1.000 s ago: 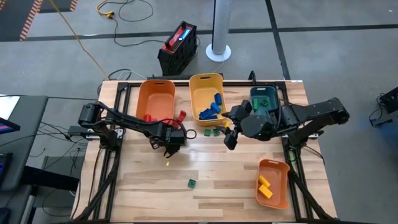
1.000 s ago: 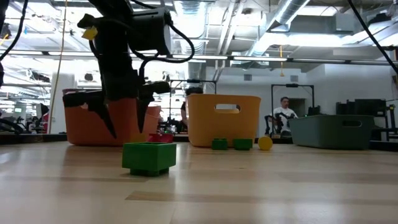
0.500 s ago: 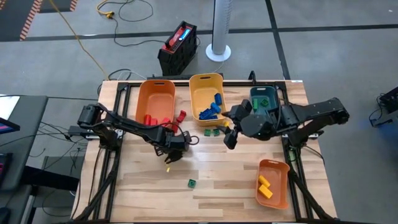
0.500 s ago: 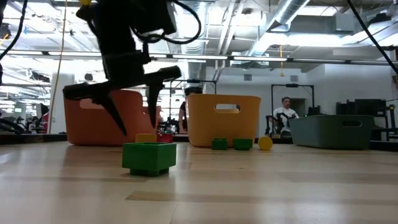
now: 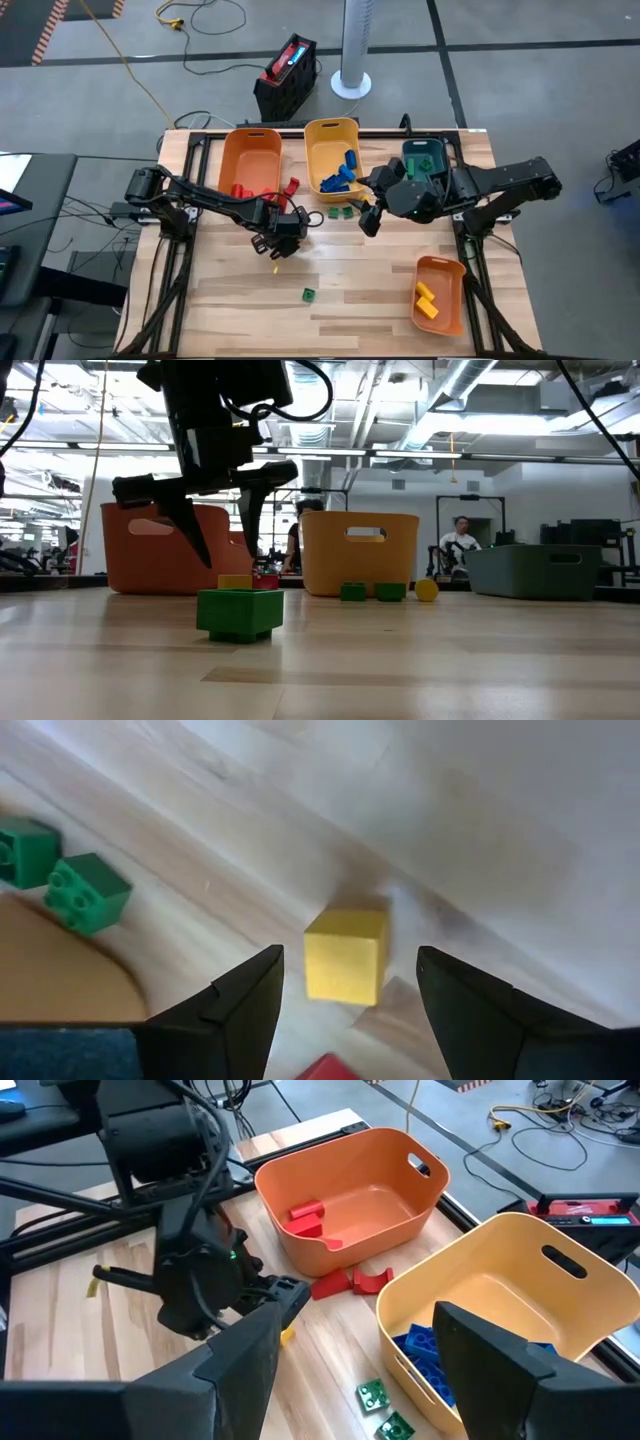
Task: Sort blocks
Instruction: Put the yellow block into the bottom orange bin
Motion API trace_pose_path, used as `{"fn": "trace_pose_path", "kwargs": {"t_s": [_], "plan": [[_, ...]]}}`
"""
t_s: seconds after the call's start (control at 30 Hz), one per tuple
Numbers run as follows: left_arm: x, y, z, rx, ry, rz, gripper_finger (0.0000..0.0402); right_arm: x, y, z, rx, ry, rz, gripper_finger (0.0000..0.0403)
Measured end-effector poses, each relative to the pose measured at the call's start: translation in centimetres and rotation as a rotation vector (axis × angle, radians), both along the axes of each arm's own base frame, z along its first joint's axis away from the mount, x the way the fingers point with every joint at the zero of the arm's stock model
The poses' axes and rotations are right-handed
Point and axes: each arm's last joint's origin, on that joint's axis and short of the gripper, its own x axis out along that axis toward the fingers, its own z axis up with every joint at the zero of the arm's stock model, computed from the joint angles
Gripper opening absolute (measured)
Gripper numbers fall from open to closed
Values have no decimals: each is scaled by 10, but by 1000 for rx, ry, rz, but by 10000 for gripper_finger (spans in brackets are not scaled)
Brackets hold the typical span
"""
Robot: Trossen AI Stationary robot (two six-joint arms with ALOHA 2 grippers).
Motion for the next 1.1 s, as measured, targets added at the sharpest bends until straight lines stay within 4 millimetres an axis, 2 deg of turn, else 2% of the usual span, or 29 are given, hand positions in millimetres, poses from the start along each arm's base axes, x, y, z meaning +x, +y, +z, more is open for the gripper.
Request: {"fn": "trace_pose_path", "kwargs": {"t_s": [0.37, 0.67, 0.8, 0.9, 1.07, 1.1], "plan": [[2, 19, -1, -103, 0, 71, 223, 0, 0, 0, 3, -7, 0, 274], [10, 23, -27, -56, 53, 89, 223, 0, 0, 0, 7, -8, -2, 274], [12, 23, -25, -49, 16, 129, 219, 0, 0, 0, 9, -6, -3, 274], [11, 24, -26, -51, 36, 129, 196, 0, 0, 0, 9, -5, -3, 274], [9, 22, -25, -114, 49, 157, 119, 0, 0, 0, 5, -4, 0, 274], [9, 21, -25, -123, 53, 161, 118, 0, 0, 0, 5, -3, -1, 274]]}}
